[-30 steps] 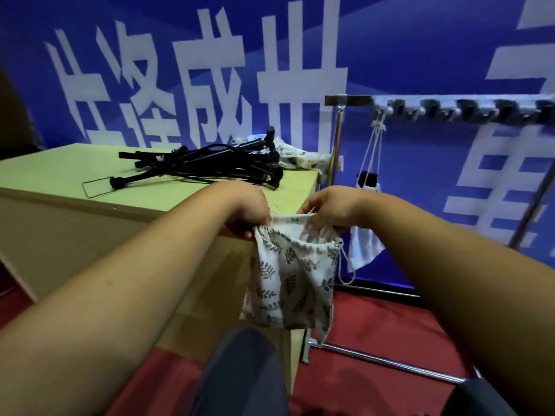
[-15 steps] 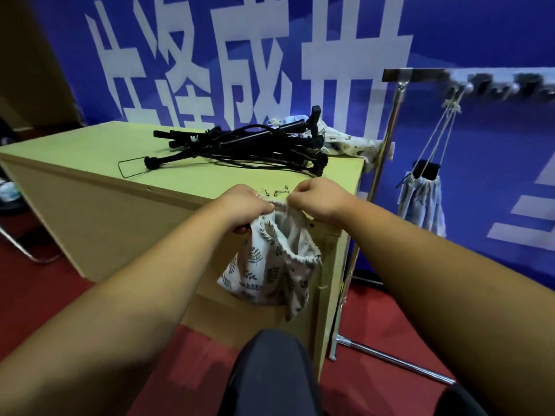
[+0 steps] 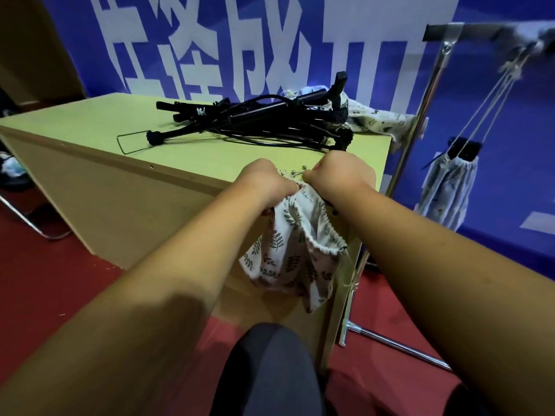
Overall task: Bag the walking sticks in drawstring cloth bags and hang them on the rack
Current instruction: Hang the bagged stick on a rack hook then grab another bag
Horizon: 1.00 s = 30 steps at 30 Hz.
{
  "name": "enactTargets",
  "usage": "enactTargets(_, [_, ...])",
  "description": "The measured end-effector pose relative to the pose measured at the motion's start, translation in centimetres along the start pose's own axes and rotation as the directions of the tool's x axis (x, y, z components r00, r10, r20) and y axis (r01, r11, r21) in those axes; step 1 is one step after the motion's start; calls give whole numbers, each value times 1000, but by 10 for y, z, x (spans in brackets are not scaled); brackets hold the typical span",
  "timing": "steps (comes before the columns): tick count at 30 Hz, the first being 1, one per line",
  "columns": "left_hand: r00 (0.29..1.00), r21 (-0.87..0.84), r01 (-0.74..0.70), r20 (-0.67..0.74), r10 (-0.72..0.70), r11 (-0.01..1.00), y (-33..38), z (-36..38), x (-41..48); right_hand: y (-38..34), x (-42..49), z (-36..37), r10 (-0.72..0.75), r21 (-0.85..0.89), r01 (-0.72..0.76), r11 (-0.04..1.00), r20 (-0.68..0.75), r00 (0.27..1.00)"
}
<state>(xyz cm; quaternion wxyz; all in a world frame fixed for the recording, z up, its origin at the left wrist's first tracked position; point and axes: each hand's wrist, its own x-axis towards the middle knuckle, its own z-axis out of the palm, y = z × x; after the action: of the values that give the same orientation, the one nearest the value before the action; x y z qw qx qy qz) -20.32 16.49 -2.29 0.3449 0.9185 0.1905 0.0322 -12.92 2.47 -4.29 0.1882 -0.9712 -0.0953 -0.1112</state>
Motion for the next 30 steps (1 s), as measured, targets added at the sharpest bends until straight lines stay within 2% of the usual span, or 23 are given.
enactTargets(12, [999,159,-11,-38,18,987,10,4,-5,-4,-1,-3,46,-22,-46,999,-17,999])
enactTargets(18, [998,189,-11,-64,24,982,13,11,-10,-23,0,-18,33,-140,-9,990,172,985])
enactTargets(21, [996,193,-15,-79,31,981,13,12,-13,-23,-1,-23,30,-139,-2,990,203,979])
enactTargets(25, [997,156,-29,-72,41,987,10,11,-19,-10,-7,-27,64,-15,-62,998,185,981])
enactTargets(28, [998,67,-51,-40,54,996,9,10,-25,3,-18,-32,35,239,-66,969,133,991])
enactTargets(30, [998,23,-63,-10,63,998,11,13,-32,12,-32,-41,6,429,-59,901,122,992])
